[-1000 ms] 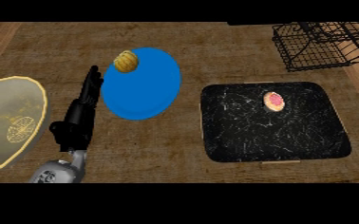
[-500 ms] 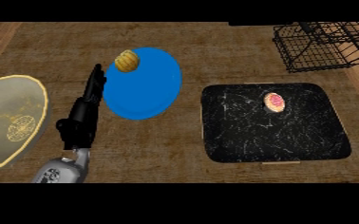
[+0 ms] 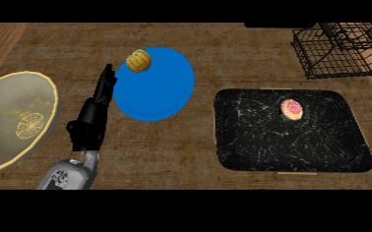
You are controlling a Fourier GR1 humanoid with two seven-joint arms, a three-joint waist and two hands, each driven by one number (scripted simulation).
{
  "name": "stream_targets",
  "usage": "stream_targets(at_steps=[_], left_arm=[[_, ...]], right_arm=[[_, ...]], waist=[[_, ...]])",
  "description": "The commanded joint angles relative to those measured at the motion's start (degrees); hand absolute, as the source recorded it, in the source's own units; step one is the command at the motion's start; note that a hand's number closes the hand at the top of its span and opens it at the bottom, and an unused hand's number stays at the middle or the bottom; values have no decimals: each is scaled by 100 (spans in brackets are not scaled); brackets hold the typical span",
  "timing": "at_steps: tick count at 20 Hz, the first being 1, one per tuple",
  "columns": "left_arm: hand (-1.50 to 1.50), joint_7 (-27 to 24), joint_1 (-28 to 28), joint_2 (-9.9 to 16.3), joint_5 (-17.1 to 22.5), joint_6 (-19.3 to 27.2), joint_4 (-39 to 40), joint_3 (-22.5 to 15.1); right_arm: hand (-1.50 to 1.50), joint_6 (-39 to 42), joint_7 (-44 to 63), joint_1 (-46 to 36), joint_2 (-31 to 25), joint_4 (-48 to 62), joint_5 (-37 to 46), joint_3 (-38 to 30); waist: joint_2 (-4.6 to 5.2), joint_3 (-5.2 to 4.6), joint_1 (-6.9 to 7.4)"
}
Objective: Pick the cupcake from the tray and place it in the tiered basket
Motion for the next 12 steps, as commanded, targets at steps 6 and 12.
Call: stream_targets(at_steps=[6, 12], left_arm=[[0, -107, 250, -42, 4, -329, -178, 119], [0, -276, 129, -387, -287, -175, 264, 88]], right_arm=[[-150, -134, 2295, -1642, 63, -664, 261, 1300], [-150, 144, 3137, -2024, 525, -678, 576, 2126]], waist=[[1, 17, 76], [8, 16, 41]])
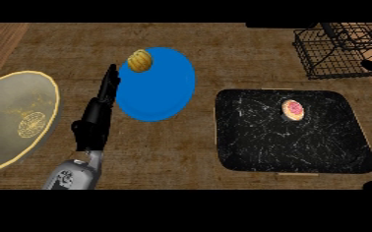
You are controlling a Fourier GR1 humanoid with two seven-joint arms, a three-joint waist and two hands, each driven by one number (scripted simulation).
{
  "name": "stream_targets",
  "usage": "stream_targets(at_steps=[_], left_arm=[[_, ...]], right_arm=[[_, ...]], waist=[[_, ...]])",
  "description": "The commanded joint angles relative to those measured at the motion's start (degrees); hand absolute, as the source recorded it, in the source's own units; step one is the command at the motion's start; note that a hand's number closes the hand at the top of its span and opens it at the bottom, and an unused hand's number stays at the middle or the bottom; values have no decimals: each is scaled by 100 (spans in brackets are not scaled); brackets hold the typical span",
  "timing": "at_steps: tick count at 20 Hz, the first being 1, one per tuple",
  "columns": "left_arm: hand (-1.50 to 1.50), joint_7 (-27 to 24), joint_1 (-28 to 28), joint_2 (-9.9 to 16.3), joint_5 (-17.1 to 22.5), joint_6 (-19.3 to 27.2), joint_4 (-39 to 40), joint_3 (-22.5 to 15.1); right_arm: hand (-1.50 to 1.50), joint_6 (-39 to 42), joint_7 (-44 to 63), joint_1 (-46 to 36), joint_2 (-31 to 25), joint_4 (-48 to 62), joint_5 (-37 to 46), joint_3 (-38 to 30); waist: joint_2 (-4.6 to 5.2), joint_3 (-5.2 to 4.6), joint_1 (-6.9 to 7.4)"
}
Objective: Pick the cupcake from the tray and place it in the tiered basket
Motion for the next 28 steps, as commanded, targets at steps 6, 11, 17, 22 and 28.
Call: stream_targets(at_steps=[6, 11, 17, 22, 28], left_arm=[[0, 327, -134, -7, -117, -181, -92, 260], [0, 134, 301, -149, -248, -167, -339, 123], [0, 42, -27, -339, -396, -192, 175, 244], [0, 85, 371, -262, -407, -406, -369, 295], [0, -212, 30, -61, -46, -878, 241, 900]], right_arm=[[-150, 515, 900, -405, 615, 217, 433, 637], [-150, 757, 753, -189, 631, 280, 924, 641], [-150, 1101, 938, -848, 867, 857, 1205, 881], [-150, 1378, 587, -437, 1139, 453, 1668, 801], [-150, 1690, 200, -865, 1398, 968, 2348, 919]], waist=[[-9, 6, -54], [-15, 7, -67], [7, 3, -20], [-12, 5, -50], [-3, 4, -48]])
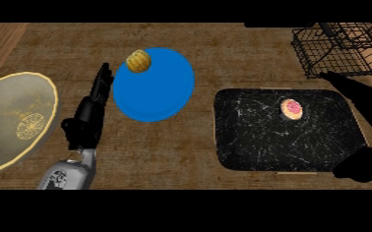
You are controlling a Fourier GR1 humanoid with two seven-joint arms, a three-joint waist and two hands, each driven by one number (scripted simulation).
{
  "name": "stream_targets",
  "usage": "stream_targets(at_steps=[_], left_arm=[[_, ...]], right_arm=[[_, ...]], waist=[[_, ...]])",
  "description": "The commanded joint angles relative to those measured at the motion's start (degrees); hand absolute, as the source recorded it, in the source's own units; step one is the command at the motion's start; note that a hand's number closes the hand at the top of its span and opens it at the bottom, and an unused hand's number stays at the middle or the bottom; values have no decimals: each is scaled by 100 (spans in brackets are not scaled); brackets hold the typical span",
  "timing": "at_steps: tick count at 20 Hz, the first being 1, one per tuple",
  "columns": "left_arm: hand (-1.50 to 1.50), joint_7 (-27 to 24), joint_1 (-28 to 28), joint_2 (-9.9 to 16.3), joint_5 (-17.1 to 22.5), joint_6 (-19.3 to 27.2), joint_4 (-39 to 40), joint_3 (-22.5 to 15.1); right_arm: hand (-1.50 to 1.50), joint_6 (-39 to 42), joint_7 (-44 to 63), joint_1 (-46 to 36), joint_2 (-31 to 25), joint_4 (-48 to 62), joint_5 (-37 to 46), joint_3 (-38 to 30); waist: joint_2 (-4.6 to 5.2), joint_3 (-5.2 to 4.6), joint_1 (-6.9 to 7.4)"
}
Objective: Pick the cupcake from the tray and place it in the tiered basket
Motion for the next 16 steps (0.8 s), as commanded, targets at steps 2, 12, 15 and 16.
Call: stream_targets(at_steps=[2, 12, 15, 16], left_arm=[[0, -211, 96, -58, -59, -118, 188, 111], [0, 54, 197, -360, -313, -162, -170, -16], [0, -110, 284, -355, -415, -88, -26, 84], [0, -89, 437, -295, -361, -252, -277, 103]], right_arm=[[-150, 296, -161, 322, 66, -136, 565, -228], [-150, 488, -316, 219, 1037, 677, 1325, -445], [-150, 250, -1190, 524, 1072, 1139, 1530, -625], [-150, 773, -701, 177, 1130, 888, 1326, -813]], waist=[[-8, 0, -45], [-8, 0, -20], [-5, 1, -26], [-9, -1, -17]])
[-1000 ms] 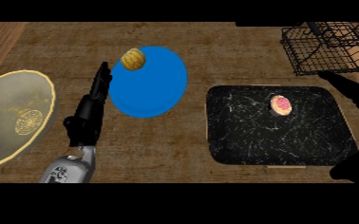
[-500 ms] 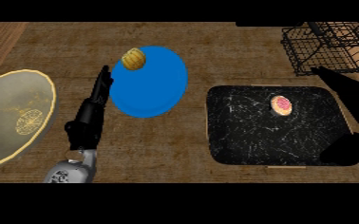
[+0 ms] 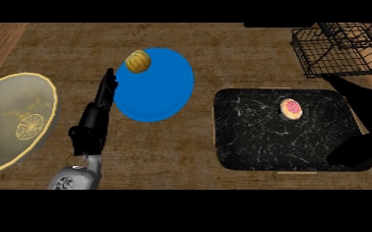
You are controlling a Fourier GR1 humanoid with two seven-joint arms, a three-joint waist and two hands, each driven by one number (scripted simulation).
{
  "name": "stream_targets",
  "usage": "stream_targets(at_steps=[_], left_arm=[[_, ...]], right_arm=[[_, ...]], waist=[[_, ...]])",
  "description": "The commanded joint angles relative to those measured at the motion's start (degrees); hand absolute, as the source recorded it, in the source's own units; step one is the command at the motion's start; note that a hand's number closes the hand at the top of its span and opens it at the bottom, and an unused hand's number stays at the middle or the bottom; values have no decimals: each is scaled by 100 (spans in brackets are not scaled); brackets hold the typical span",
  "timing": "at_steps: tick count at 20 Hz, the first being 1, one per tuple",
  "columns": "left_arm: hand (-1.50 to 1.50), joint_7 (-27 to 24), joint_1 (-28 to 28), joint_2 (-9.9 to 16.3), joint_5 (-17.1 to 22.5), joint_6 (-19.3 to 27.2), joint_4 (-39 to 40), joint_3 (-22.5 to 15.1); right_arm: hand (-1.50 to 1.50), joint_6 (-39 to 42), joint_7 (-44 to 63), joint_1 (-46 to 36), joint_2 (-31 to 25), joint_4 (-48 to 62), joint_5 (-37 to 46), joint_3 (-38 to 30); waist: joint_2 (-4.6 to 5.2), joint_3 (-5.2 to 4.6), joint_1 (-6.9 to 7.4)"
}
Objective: Pick the cupcake from the tray and place it in the tiered basket
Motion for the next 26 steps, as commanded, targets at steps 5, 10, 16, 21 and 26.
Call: stream_targets(at_steps=[5, 10, 16, 21, 26], left_arm=[[0, 284, 192, -190, -265, 45, -384, -113], [0, 523, -190, -182, -310, -69, -286, 99], [0, 63, -464, 21, -41, -483, 276, 664], [0, 121, -115, -286, -248, -310, -18, 414], [0, 110, -204, -494, -576, -115, 113, 173]], right_arm=[[-150, -162, -816, 461, 493, 115, 670, -32], [-150, -107, -1347, 529, 687, 464, 902, -275], [-150, 520, -1013, 35, 958, 490, 789, -587], [-150, 570, -1004, -190, 1269, 788, 1138, -528], [-150, -184, -1676, -184, 1469, 1776, 1776, -246]], waist=[[-5, 1, 1], [-3, 0, -6], [-1, -2, -16], [-2, -2, -3], [7, 0, 9]])
